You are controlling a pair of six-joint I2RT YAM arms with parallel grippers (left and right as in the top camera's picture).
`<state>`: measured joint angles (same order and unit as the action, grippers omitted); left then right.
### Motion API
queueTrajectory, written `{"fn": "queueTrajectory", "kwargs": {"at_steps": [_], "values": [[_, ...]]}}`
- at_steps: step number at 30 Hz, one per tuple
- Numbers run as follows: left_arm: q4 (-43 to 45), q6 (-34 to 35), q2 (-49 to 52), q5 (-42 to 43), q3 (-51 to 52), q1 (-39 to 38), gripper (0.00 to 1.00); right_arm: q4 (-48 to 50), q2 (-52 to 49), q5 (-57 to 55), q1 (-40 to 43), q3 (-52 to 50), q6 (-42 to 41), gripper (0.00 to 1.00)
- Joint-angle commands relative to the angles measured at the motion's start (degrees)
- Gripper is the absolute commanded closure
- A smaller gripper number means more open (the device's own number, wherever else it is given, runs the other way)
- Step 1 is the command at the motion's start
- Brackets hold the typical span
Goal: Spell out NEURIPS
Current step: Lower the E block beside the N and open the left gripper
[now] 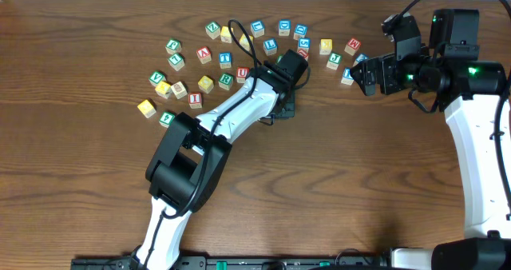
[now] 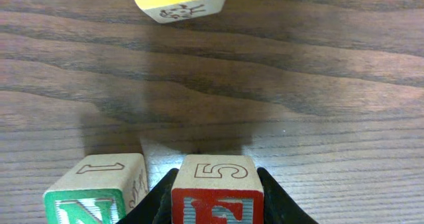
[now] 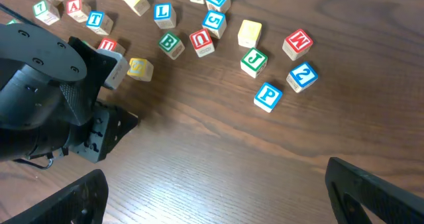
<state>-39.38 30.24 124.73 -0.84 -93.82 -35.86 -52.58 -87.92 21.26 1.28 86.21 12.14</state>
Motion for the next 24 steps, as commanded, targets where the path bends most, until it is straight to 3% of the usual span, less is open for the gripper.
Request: {"fn": "queueTrajectory", "kwargs": {"at_steps": [1, 18, 24], "values": [[-0.2, 1.1, 0.9, -1.8, 0.2, 0.1, 0.70, 0.0, 0.0, 0.7, 0.1, 1.2, -0.3, 0.01], [-0.4, 3.1, 3.5, -1.8, 0.2, 0.2, 0.74, 0.0, 0.0, 0.7, 0.1, 1.2, -0.3, 0.01], [-0.4, 3.1, 3.5, -1.7, 0.2, 0.1, 0.48, 0.0, 0.0, 0.7, 0.1, 1.2, -0.3, 0.01]]}}
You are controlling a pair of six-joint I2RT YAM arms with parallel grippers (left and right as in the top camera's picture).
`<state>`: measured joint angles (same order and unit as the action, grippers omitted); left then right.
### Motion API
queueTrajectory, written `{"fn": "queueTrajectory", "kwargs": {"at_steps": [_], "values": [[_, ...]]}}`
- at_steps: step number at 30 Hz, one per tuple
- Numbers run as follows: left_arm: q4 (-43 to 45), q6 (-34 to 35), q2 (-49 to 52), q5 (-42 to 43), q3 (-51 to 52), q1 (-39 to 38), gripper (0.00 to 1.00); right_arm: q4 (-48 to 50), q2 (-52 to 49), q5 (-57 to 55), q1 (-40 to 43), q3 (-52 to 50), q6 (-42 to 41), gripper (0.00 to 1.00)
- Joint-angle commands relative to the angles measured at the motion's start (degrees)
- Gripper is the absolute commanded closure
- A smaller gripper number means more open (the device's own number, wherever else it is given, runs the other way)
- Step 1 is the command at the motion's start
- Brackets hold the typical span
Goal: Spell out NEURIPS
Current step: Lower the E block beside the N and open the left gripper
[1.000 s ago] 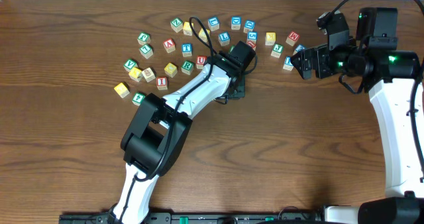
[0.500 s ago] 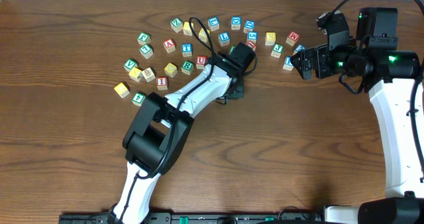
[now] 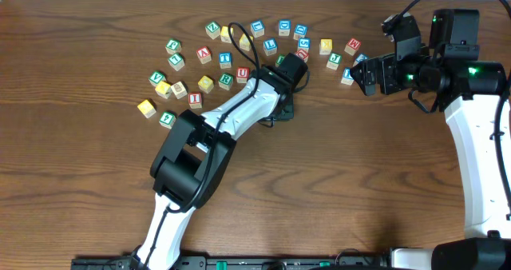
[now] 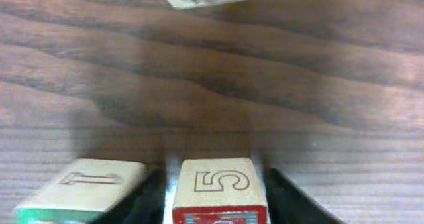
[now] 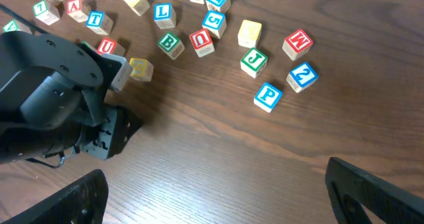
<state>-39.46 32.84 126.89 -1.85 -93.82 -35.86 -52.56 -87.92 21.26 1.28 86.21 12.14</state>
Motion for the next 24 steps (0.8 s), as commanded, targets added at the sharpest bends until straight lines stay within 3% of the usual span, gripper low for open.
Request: {"fn": "queueTrajectory", "kwargs": {"at_steps": [1, 24], "values": [[-0.3, 0.5, 1.3, -0.7, 0.2, 0.1, 0.47, 0.0, 0.0, 0.7, 0.1, 1.2, -0.3, 0.01], [-0.3, -0.2, -5.3, -0.2, -1.9, 0.2, 0.47, 0.0, 0.0, 0.7, 0.1, 1.2, -0.3, 0.01]]}}
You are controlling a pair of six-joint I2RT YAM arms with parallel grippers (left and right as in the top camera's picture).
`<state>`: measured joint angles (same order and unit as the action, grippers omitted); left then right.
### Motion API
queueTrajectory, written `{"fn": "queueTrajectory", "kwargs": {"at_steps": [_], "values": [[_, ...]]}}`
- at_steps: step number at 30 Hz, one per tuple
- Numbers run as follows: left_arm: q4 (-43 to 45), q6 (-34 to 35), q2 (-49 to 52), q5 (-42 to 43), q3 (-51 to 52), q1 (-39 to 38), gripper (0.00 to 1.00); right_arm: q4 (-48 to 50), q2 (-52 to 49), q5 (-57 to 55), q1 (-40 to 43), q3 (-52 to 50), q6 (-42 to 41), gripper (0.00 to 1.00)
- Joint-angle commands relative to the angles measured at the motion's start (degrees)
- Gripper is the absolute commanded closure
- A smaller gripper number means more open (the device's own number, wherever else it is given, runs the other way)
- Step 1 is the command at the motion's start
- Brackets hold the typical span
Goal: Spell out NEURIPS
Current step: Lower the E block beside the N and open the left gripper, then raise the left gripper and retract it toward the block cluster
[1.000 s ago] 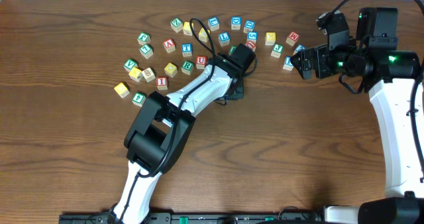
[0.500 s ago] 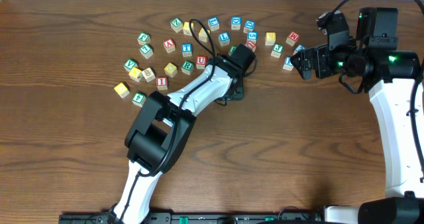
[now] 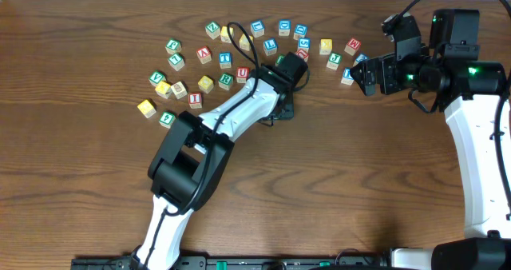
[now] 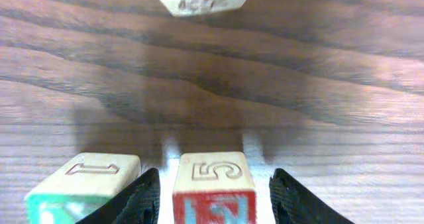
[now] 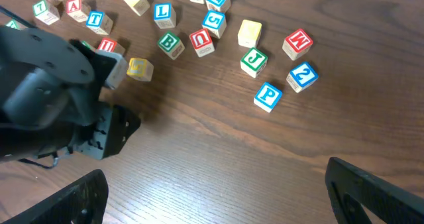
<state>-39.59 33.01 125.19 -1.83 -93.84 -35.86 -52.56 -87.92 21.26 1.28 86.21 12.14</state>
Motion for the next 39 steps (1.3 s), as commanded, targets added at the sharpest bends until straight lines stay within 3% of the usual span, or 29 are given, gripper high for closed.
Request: {"fn": "queueTrajectory", "kwargs": {"at_steps": [1, 16, 39], "values": [[-0.2, -0.5, -4.1, -0.5, -2.0, 0.2, 0.47, 0.0, 0.0, 0.7, 0.1, 1.2, -0.3, 0.01], [-0.6, -7.5, -12.9, -2.8, -2.2, 1.2, 0.47, 0.0, 0.0, 0.7, 0.1, 1.2, -0.3, 0.01], [-13.8, -19.6, -19.9, -2.7, -2.2, 14.6, 0.47, 0.0, 0.0, 0.7, 0.1, 1.2, -0.3, 0.01]]}}
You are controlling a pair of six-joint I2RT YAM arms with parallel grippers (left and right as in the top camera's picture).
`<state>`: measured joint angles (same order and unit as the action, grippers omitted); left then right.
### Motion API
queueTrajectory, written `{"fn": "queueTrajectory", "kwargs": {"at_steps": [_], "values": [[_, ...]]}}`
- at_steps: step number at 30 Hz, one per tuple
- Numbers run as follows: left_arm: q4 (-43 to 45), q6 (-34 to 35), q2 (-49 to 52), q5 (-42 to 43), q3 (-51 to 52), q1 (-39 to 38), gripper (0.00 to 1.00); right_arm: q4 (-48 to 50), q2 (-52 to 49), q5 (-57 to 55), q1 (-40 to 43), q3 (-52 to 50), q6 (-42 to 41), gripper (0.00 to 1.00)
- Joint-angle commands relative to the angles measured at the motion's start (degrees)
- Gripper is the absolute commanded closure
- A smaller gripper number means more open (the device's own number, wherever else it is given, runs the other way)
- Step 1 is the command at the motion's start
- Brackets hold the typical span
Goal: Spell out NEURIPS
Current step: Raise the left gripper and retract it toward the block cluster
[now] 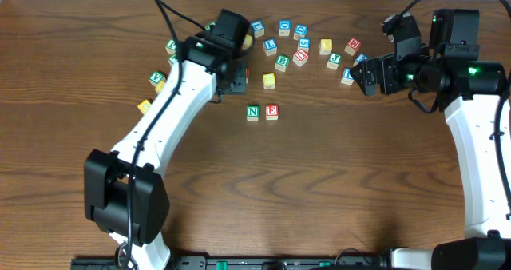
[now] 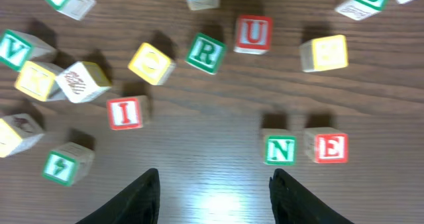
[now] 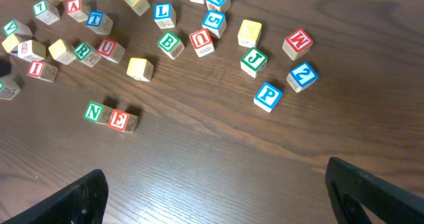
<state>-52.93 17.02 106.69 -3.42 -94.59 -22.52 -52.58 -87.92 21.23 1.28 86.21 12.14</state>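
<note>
A green N block (image 1: 253, 112) and a red E block (image 1: 271, 111) lie side by side on the wood, also in the left wrist view as N (image 2: 281, 150) and E (image 2: 329, 147). A red U (image 2: 253, 33), green R (image 2: 206, 52) and red I (image 2: 124, 112) lie in the scatter behind them. A blue P (image 3: 267, 96) sits to the right. My left gripper (image 2: 213, 197) hangs open and empty, high over the table left of N and E. My right gripper (image 3: 215, 191) is open and empty, high at the right.
Several more letter blocks are spread in an arc along the far side of the table (image 1: 335, 182), among them a yellow block (image 1: 269, 81) just behind N and E, and a second red U (image 3: 201, 41). My left arm (image 1: 180, 102) reaches over the left part of the scatter.
My left gripper was low with open fingers either side of the E block. Now it is high and further left, over the scatter. E stays next to N. The right arm has not moved.
My left gripper was shut on the E block, set on the table right of N. Then gaps showed beside the block, and then the fingers stood wider apart. Now the gripper is raised away and N and E stand alone together.
</note>
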Motion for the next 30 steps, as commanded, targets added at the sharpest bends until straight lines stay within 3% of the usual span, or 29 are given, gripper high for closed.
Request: {"fn": "queueTrajectory", "kwargs": {"at_steps": [1, 20, 25, 30], "values": [[-0.4, -4.2, -1.4, -1.1, -1.4, 1.6, 0.47, 0.0, 0.0, 0.8, 0.1, 1.2, -0.3, 0.01], [2.0, -6.1, -1.4, -0.1, -1.3, 3.5, 0.46, 0.0, 0.0, 0.8, 0.1, 1.2, -0.3, 0.01], [2.6, -6.0, -1.1, -0.1, -1.3, 3.5, 0.37, 0.0, 0.0, 0.7, 0.1, 1.2, -0.3, 0.01], [2.7, -6.0, -1.1, -0.1, -1.3, 3.5, 0.36, 0.0, 0.0, 0.8, 0.1, 1.2, -0.3, 0.01]]}}
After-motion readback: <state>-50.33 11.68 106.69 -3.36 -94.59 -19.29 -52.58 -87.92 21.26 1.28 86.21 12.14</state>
